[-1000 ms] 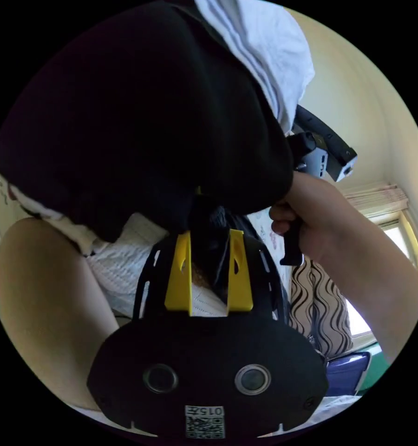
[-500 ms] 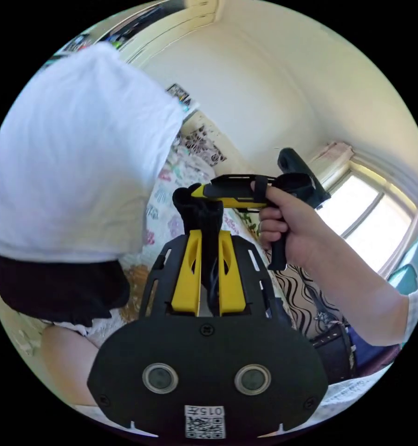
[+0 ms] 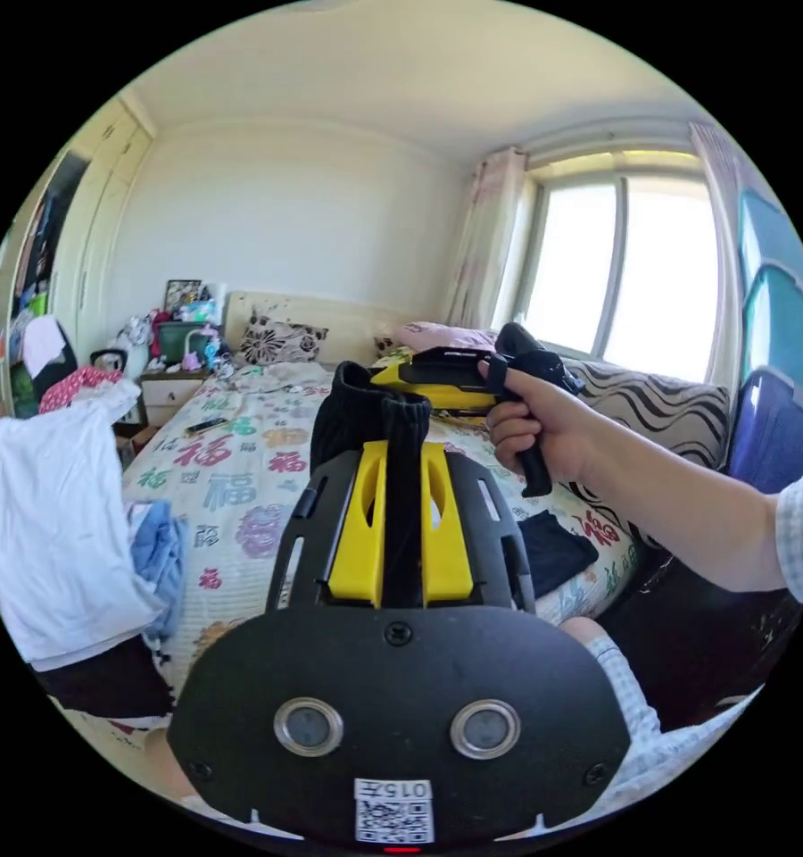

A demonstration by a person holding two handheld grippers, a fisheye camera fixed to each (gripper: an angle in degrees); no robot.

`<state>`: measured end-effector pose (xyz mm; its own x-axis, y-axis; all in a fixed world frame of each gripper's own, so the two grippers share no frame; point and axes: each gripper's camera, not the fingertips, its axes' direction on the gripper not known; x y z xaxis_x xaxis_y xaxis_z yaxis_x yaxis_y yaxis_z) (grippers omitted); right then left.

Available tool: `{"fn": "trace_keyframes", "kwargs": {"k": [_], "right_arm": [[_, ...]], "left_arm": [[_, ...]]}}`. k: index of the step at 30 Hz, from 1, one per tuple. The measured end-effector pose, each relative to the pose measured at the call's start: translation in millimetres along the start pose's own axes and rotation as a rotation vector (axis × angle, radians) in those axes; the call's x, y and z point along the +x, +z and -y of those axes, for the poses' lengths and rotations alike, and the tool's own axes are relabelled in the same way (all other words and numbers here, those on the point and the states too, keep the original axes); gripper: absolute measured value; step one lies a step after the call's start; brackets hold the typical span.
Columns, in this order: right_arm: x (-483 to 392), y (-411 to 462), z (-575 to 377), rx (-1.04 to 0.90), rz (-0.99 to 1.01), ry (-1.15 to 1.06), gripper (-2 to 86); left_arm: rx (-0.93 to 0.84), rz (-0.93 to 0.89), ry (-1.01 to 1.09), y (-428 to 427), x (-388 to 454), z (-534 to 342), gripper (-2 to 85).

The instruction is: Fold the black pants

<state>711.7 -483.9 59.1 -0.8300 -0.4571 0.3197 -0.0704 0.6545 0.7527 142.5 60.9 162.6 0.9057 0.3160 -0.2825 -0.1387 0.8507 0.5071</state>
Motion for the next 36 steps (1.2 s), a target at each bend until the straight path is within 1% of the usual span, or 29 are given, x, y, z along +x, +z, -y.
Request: {"fn": "trace_keyframes", "kwargs": {"k": [2,3,5,6,8,9,11,12,14,15,16,17,18,19,20,22,24,26,27,28,29,30,32,34,36], "right_arm": [[19.1,-86.1,-13.5,0.027,-0.008,0.010,1.5],[24.9,-108.7,-17.8,0.038,-0.010,0.015,1.5],[51.5,-192.5,-36.3,0.075,-0.019,0.044,1.6],[59.6,-212.8,-41.6,0.085,-0.015,0.058,1.6],[94.7,-289.5,-65.5,0.134,-0.003,0.113,1.8],[104.4,-306.8,-71.6,0.141,-0.003,0.131,1.9],[147.1,-370.7,-98.8,0.169,-0.039,0.228,2.4],[158.6,-384.5,-106.1,0.174,-0.055,0.264,2.7],[207.5,-432.5,-140.0,0.202,-0.164,0.481,3.9],[219.2,-442.0,-149.5,0.202,-0.207,0.551,4.2],[239.9,-459.7,-169.4,0.202,-0.303,0.707,4.9],[250.7,-477.1,-188.7,0.238,-0.375,0.804,6.2],[252.1,-486.4,-198.0,0.282,-0.399,0.827,7.2],[249.6,-503.2,-213.5,0.390,-0.405,0.830,8.3],[246.1,-516.8,-224.4,0.455,-0.375,0.809,8.6],[242.0,-529.1,-229.8,0.440,-0.335,0.765,8.6],[233.6,-533.7,-225.4,0.386,-0.315,0.705,9.0],[218.5,-529.4,-207.9,0.277,-0.331,0.616,11.2],[215.7,-526.5,-202.5,0.238,-0.342,0.601,12.1],[212.5,-519.6,-192.0,0.152,-0.369,0.583,13.0],[210.6,-520.0,-187.0,0.156,-0.377,0.586,13.2],[210.9,-522.5,-185.8,0.167,-0.338,0.593,12.5],[209.5,-537.4,-184.8,0.247,-0.102,0.593,9.9],[194.6,-548.8,-182.3,0.285,-0.065,0.552,7.5],[172.5,-561.3,-178.8,0.310,-0.111,0.501,6.3]], "left_arm": [[-0.006,-0.038,0.056,43.6,71.2,3.9,6.1],[-0.012,-0.051,0.069,55.6,89.3,4.9,6.1],[-0.049,-0.101,0.133,106.8,164.0,8.5,6.1],[-0.061,-0.109,0.152,120.0,183.2,9.0,6.1],[-0.098,-0.138,0.227,173.2,259.2,6.0,6.1],[-0.109,-0.139,0.251,187.1,278.2,3.9,6.1],[-0.180,-0.147,0.338,246.8,351.0,-9.9,6.1],[-0.200,-0.145,0.366,262.4,368.8,-14.8,6.1],[-0.303,-0.147,0.472,330.9,435.7,-42.2,6.1],[-0.343,-0.151,0.505,349.2,451.1,-51.8,6.2],[-0.448,-0.155,0.575,385.6,479.7,-73.9,6.2],[-0.579,-0.141,0.660,418.7,504.4,-98.4,6.6],[-0.647,-0.140,0.700,432.1,514.6,-110.1,6.7],[-0.708,-0.135,0.748,447.1,530.1,-125.4,6.8],[-0.631,-0.107,0.778,445.8,540.4,-129.1,6.8],[-0.522,-0.091,0.808,442.5,551.1,-128.7,6.6],[-0.491,-0.090,0.776,447.4,556.9,-121.7,6.4],[-0.482,-0.113,0.652,458.2,557.1,-104.0,6.2],[-0.477,-0.114,0.625,460.9,556.9,-99.5,6.2],[-0.459,-0.112,0.588,465.7,556.8,-91.1,6.0],[-0.458,-0.101,0.557,471.7,556.2,-83.6,5.9],[-0.464,-0.105,0.540,475.3,555.4,-80.4,5.9],[-0.426,-0.128,0.504,482.1,553.4,-68.0,5.7],[-0.388,-0.134,0.503,483.5,557.9,-56.7,5.6],[-0.337,-0.154,0.510,483.9,565.0,-46.2,5.6]]}}
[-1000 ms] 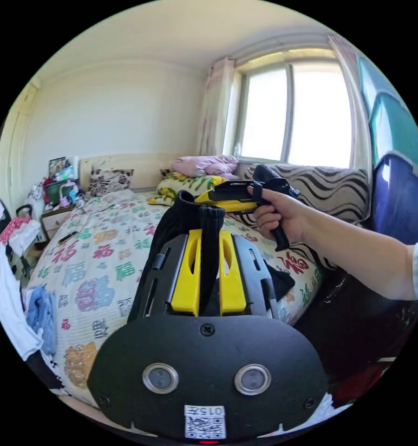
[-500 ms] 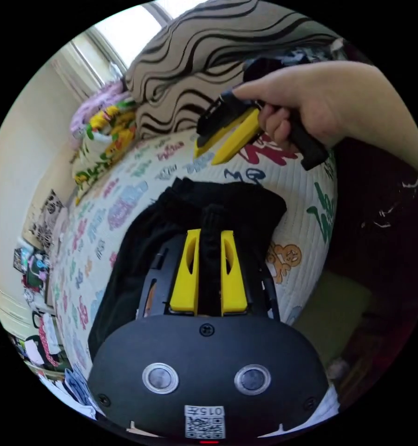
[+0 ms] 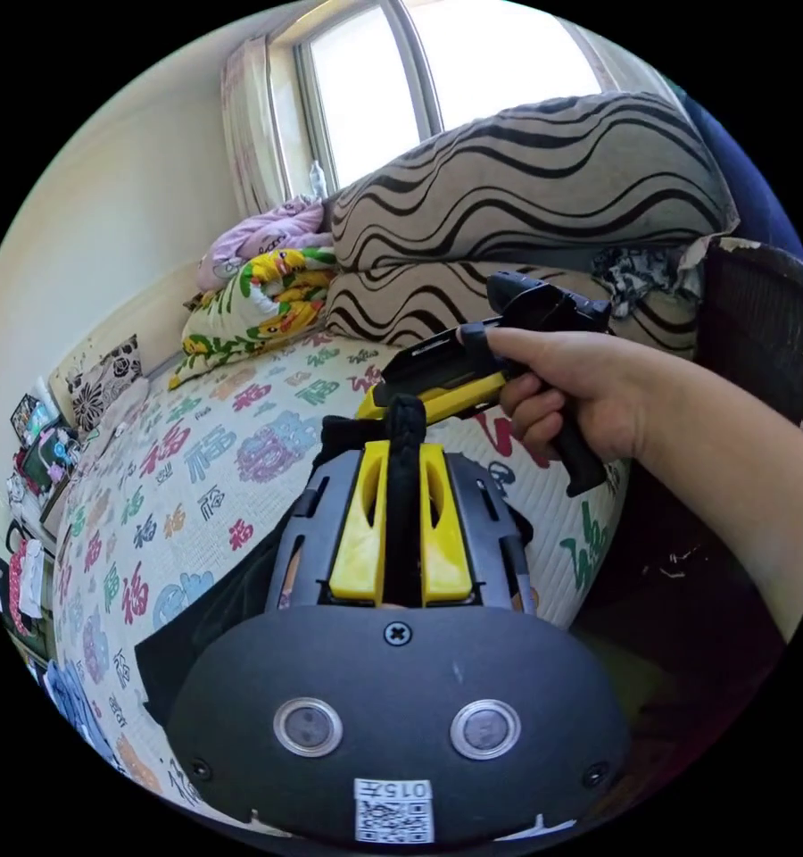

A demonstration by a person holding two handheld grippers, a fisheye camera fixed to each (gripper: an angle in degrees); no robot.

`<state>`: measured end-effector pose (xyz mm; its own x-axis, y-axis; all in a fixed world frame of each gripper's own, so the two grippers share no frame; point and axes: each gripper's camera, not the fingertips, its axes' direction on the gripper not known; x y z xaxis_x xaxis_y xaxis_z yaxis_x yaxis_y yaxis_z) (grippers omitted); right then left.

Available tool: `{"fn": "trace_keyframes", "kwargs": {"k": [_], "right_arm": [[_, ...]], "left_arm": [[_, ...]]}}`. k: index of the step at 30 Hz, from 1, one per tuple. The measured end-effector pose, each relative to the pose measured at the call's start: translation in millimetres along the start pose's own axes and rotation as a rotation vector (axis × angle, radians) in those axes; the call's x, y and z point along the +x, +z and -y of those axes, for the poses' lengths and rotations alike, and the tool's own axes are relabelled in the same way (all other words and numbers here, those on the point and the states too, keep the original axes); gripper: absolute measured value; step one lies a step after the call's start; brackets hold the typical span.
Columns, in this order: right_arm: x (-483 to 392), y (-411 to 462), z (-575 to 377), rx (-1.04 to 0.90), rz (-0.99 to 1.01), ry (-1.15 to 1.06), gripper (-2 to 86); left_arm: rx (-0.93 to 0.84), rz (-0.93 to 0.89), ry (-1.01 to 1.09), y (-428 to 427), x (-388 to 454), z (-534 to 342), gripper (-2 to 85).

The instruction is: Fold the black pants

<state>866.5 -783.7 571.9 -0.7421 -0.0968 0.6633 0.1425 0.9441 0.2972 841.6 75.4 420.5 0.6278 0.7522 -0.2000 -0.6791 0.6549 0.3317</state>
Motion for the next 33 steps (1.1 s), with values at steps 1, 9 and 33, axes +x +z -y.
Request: {"fn": "trace_keyframes", "kwargs": {"k": [1,9,33], "right_arm": [[-11.3,-10.2,-2.3,0.018,-0.050,-0.021,6.2],[-38.6,-7.5,-30.4,-0.053,-0.444,-0.026,7.7],[-170.9,180.1,-240.2,-0.002,-0.937,-0.238,15.2]], "left_arm": [[0.020,-0.001,0.010,2.1,2.5,7.8,5.8],[-0.233,-0.204,0.022,70.5,-1.6,-2.0,8.5],[-0.389,-0.219,-0.853,29.4,-466.6,-163.4,8.4]]}}
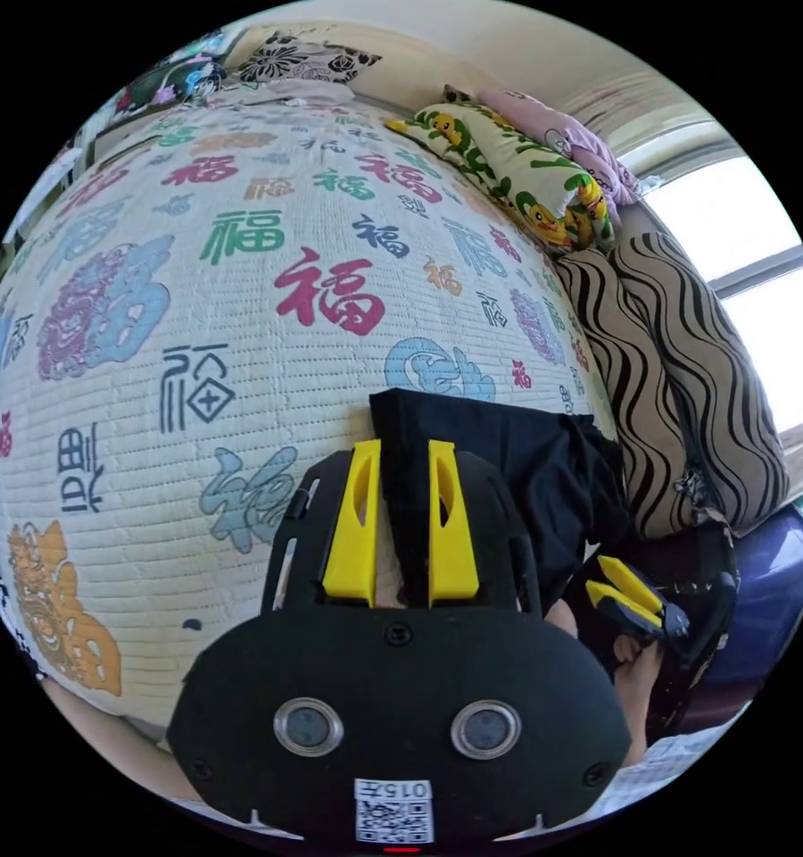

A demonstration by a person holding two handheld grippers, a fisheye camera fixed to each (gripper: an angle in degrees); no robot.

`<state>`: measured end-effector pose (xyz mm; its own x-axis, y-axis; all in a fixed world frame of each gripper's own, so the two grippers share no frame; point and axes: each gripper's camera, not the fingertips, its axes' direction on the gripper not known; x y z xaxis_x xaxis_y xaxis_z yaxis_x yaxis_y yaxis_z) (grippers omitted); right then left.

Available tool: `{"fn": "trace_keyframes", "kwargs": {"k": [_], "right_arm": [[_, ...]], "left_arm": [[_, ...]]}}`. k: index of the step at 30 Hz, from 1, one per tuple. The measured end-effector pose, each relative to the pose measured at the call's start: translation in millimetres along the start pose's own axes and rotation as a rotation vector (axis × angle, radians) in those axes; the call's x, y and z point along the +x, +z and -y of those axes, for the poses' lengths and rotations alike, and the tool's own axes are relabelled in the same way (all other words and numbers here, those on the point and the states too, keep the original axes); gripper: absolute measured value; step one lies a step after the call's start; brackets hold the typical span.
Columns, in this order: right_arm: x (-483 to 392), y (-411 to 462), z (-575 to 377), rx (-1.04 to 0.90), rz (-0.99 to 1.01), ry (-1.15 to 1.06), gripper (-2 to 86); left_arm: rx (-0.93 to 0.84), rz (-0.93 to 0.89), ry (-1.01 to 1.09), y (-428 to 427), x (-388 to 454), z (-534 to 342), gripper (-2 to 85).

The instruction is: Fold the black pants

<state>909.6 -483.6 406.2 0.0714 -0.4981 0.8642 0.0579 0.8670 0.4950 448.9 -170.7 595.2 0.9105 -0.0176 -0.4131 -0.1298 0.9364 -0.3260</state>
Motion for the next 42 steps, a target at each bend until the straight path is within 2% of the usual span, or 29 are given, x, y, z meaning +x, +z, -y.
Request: {"fn": "trace_keyframes", "kwargs": {"k": [2,4,6,9,11,13,15,17,22,24,27,28,31,33,35,37,40,42], "right_arm": [[32.0,0.8,3.8,0.015,0.046,0.009,11.6],[59.2,10.2,13.6,-0.056,0.055,0.032,10.6],[86.6,14.6,21.4,-0.116,-0.068,0.130,8.7],[126.6,4.7,21.7,-0.041,-0.046,0.248,5.6],[150.9,4.3,18.3,-0.020,0.021,0.334,5.6],[153.4,1.4,13.9,0.017,0.066,0.335,5.8],[148.7,1.6,6.6,0.045,0.090,0.318,6.3],[141.3,7.3,-8.7,0.047,0.118,0.323,7.2],[119.5,25.2,-42.6,0.092,0.071,0.264,6.6],[119.9,37.8,-44.9,0.062,0.065,0.270,5.4],[128.6,57.3,-48.8,0.035,0.067,0.295,1.0],[133.5,64.4,-52.1,0.035,0.115,0.315,0.6],[136.4,68.7,-66.2,0.072,0.217,0.420,0.5],[119.3,63.0,-76.8,0.105,0.237,0.374,1.2],[79.4,57.8,-92.0,0.160,0.395,0.207,3.9],[36.9,63.9,-99.5,0.146,0.471,0.092,6.5],[-48.0,93.2,-101.7,0.042,0.458,-0.089,10.6],[-94.9,115.3,-98.4,-0.039,0.413,-0.186,12.4]], "left_arm": [[-0.019,-0.048,0.021,5.0,-4.5,10.3,9.0],[-0.057,-0.055,0.026,9.9,-8.7,18.3,9.3],[-0.065,-0.055,0.030,7.7,-12.3,25.0,8.9],[0.002,-0.042,0.080,-13.6,-9.7,29.9,7.7],[0.052,0.001,0.206,-28.1,8.8,31.9,8.2],[0.045,0.022,0.271,-31.5,25.1,37.4,8.4],[0.055,-0.062,0.348,-30.7,44.5,44.3,8.3],[-0.010,-0.219,0.457,-14.1,80.4,60.1,8.1],[-0.209,-0.301,0.734,52.0,180.6,84.9,6.1],[-0.293,-0.275,0.826,81.9,214.3,88.4,5.9],[-0.395,-0.094,0.866,128.7,235.1,100.0,5.2],[-0.437,-0.064,0.875,140.3,231.2,106.2,4.7],[-0.464,-0.248,0.739,131.0,199.7,122.7,4.1],[-0.382,-0.367,0.735,95.5,171.7,122.8,5.3],[-0.262,-0.426,0.724,32.8,113.2,122.8,7.8],[-0.186,-0.317,0.668,-12.8,55.9,125.1,9.6],[-0.109,-0.080,0.436,-75.6,-54.9,120.8,11.2],[-0.091,-0.023,0.283,-99.3,-115.1,108.7,11.5]]}}
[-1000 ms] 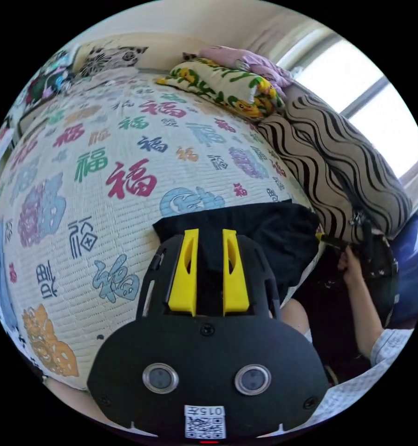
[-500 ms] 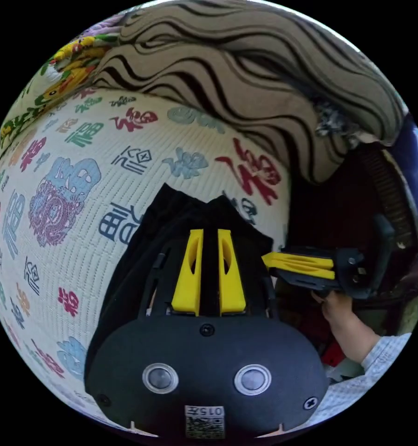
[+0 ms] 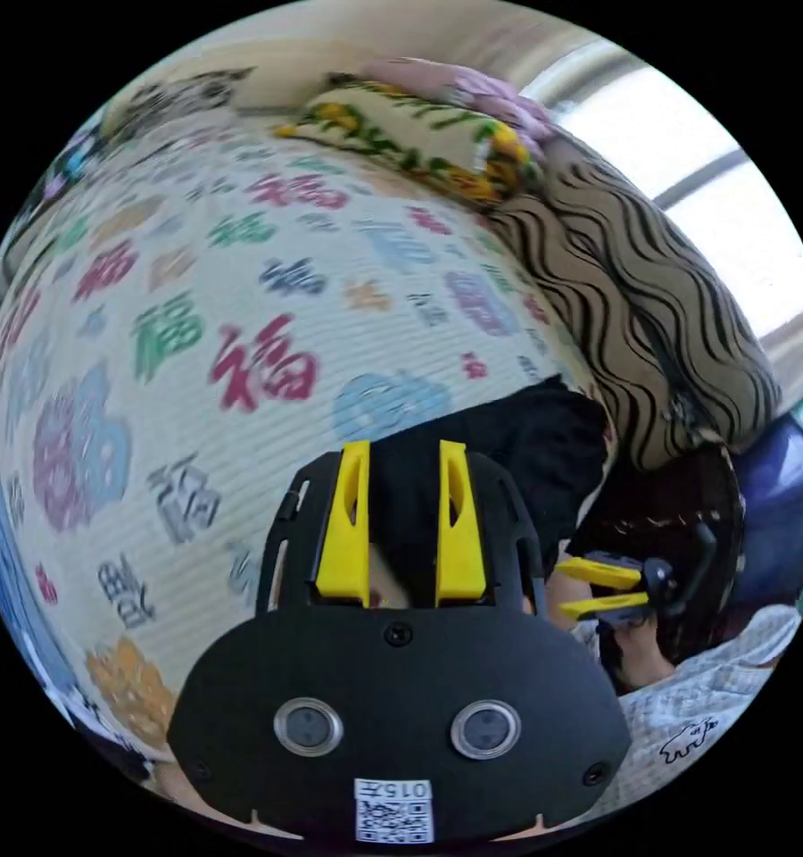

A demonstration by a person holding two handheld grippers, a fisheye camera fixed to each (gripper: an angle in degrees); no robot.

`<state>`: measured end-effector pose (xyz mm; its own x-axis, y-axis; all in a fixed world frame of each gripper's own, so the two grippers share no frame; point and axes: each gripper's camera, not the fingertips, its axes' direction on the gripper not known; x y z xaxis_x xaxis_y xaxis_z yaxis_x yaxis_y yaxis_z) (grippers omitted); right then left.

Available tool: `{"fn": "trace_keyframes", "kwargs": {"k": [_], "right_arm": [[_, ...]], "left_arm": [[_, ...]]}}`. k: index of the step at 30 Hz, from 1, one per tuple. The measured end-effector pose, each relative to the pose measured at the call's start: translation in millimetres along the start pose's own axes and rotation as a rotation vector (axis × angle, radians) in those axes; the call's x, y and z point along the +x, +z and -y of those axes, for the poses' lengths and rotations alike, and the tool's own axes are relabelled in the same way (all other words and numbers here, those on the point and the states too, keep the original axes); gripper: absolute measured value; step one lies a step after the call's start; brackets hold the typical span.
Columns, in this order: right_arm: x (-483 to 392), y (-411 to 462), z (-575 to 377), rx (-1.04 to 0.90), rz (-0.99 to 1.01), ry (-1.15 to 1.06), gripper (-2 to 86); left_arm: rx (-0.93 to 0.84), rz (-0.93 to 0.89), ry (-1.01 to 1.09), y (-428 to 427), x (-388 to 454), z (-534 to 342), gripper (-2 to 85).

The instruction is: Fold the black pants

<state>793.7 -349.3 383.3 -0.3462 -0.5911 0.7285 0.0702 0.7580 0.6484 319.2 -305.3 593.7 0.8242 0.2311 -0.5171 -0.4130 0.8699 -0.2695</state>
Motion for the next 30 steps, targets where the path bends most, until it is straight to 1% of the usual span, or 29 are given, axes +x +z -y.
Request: {"fn": "trace_keyframes", "kwargs": {"k": [2,3,5,6,7,8,9,10,11,12,14,17,19,22,24,26,28,30], "right_arm": [[-33.4,40.5,12.6,-0.049,-0.134,-0.067,13.2],[-40.2,49.9,15.4,-0.062,-0.155,-0.085,13.2],[-59.9,88.0,25.0,-0.139,-0.208,-0.136,11.9],[-62.8,98.2,26.3,-0.162,-0.230,-0.144,11.2],[-65.2,118.6,27.7,-0.207,-0.297,-0.147,9.7],[-66.0,134.6,27.2,-0.229,-0.350,-0.152,8.0],[-67.3,138.6,26.4,-0.221,-0.363,-0.164,6.3],[-68.6,142.4,25.6,-0.214,-0.377,-0.158,2.9],[-70.3,144.1,24.8,-0.227,-0.350,-0.152,2.2],[-72.0,144.0,23.6,-0.228,-0.335,-0.152,1.8],[-83.8,143.3,13.9,-0.212,-0.304,-0.179,1.0],[-109.5,150.5,4.0,-0.209,-0.321,-0.247,0.6],[-127.6,156.9,4.0,-0.201,-0.297,-0.295,0.5],[-157.0,173.6,14.8,-0.198,-0.182,-0.370,0.6],[-176.8,190.7,24.1,-0.216,-0.099,-0.431,0.8],[-202.8,217.6,35.9,-0.235,-0.004,-0.506,1.4],[-216.6,241.7,43.6,-0.265,0.003,-0.547,2.2],[-219.4,262.0,51.1,-0.308,-0.034,-0.523,3.7]], "left_arm": [[-0.033,-0.024,-0.160,-5.1,-50.1,-34.2,12.3],[-0.040,-0.050,-0.199,-2.8,-59.4,-41.0,12.4],[-0.043,-0.192,-0.281,11.9,-80.5,-59.4,12.3],[-0.036,-0.221,-0.297,15.6,-83.4,-62.3,12.2],[-0.017,-0.280,-0.330,22.9,-89.1,-67.0,10.8],[-0.015,-0.270,-0.380,26.1,-96.6,-71.8,7.6],[-0.017,-0.247,-0.397,24.9,-100.7,-74.5,5.0],[0.006,-0.293,-0.373,22.5,-107.7,-78.7,1.9],[-0.016,-0.369,-0.388,20.3,-117.4,-82.6,1.1],[-0.013,-0.379,-0.386,15.4,-121.5,-84.7,0.9],[0.020,-0.395,-0.303,-12.7,-128.5,-91.3,0.5],[0.012,-0.369,-0.184,-45.6,-127.5,-102.9,0.3],[0.026,-0.355,-0.162,-67.5,-136.2,-116.0,0.3],[0.053,-0.352,-0.214,-107.5,-171.8,-150.2,0.2],[0.073,-0.312,-0.247,-135.7,-195.2,-177.7,0.2],[0.100,-0.222,-0.305,-171.9,-227.1,-218.2,0.3],[0.111,-0.190,-0.352,-189.1,-248.6,-246.0,0.5],[0.128,-0.174,-0.380,-195.3,-260.2,-269.6,1.2]]}}
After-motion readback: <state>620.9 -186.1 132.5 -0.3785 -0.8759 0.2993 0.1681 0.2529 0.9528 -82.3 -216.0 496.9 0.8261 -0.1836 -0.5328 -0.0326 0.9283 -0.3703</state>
